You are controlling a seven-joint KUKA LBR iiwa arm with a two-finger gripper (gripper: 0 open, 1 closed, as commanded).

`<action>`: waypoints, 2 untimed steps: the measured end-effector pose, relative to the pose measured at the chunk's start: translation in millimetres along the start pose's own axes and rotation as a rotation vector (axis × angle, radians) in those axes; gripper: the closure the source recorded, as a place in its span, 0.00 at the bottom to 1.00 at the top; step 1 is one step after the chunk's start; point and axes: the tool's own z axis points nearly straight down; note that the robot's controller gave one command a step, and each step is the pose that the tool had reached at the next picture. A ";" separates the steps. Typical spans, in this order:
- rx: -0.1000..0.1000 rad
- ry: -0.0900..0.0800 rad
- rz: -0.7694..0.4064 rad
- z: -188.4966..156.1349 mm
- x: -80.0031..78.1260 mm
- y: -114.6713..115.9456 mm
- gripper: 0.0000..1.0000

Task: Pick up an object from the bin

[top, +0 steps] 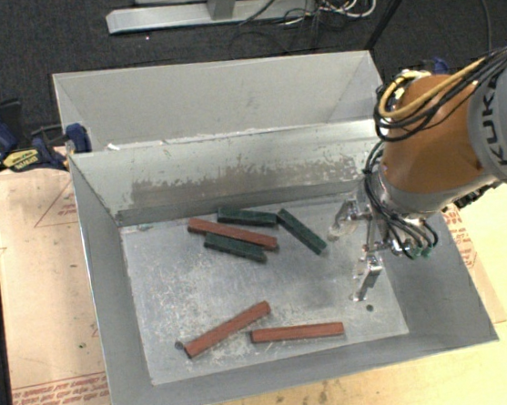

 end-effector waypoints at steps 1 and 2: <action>0.001 -0.008 -0.002 -3.8 -1.9 0.2 0.00; 0.001 -0.010 -0.087 52.5 28.5 34.7 0.00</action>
Offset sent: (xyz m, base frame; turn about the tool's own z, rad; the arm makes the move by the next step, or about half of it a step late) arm -0.0487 0.0566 -0.0879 -0.1439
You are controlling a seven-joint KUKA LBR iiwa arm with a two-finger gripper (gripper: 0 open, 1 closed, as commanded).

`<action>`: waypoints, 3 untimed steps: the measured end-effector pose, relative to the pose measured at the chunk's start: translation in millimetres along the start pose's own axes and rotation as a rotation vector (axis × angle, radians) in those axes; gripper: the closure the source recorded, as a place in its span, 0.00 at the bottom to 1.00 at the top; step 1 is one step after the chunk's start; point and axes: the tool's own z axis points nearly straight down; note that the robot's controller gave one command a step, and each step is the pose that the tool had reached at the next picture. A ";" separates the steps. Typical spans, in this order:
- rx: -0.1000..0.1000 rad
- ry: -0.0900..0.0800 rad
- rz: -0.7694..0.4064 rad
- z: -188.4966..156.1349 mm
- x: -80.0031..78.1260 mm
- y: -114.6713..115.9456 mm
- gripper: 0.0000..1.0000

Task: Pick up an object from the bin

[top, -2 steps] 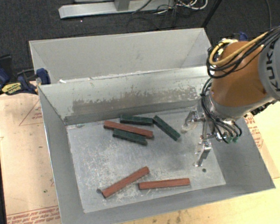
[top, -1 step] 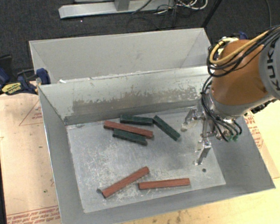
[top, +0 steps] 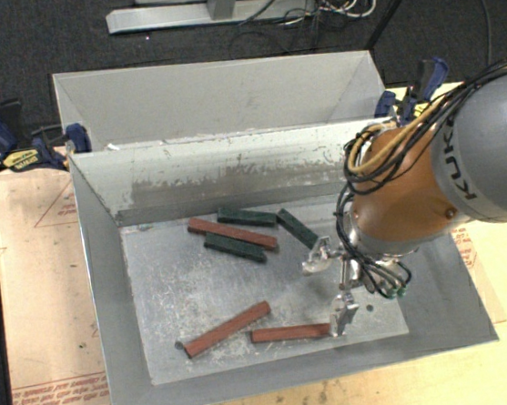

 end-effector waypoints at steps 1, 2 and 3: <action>-0.001 0.005 -0.002 -12.4 6.1 46.1 0.00; -0.001 0.004 -0.074 -9.4 16.7 84.4 0.00; -0.002 -0.008 -0.053 31.4 13.9 87.5 0.00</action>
Offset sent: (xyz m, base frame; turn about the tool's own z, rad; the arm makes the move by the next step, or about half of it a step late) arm -0.0240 0.0809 0.0096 -0.0701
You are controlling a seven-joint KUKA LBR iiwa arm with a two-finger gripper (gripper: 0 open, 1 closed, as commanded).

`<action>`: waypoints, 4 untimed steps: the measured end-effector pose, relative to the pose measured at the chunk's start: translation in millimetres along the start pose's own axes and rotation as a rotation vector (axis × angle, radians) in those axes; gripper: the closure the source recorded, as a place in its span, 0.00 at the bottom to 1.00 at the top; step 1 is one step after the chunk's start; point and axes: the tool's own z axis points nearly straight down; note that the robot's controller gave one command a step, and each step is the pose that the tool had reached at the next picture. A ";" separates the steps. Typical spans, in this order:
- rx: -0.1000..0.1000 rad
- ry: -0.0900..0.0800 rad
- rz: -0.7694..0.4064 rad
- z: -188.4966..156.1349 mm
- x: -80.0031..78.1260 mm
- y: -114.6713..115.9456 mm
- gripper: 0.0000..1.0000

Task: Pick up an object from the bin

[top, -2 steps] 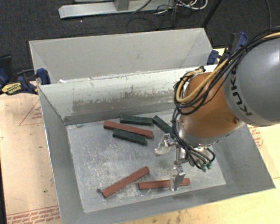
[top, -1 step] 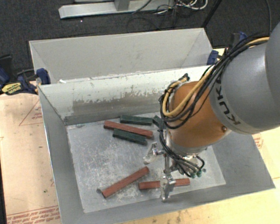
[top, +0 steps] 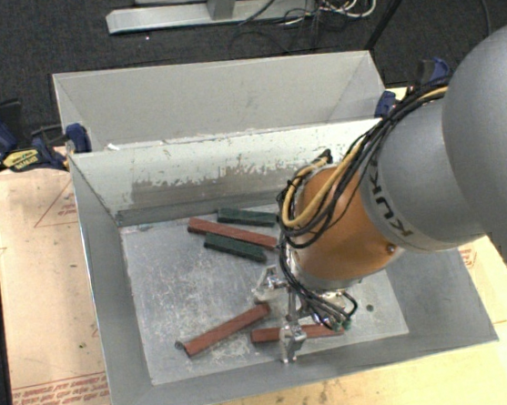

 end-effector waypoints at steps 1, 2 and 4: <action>0.002 -0.011 -0.020 -2.9 -5.0 19.7 1.00; 0.002 -0.011 -0.020 -2.9 -5.0 19.7 1.00; 0.001 0.003 -0.021 -11.9 -3.2 20.3 1.00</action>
Offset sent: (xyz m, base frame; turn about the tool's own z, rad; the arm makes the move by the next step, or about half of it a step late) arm 0.0000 0.0000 0.0000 0.0000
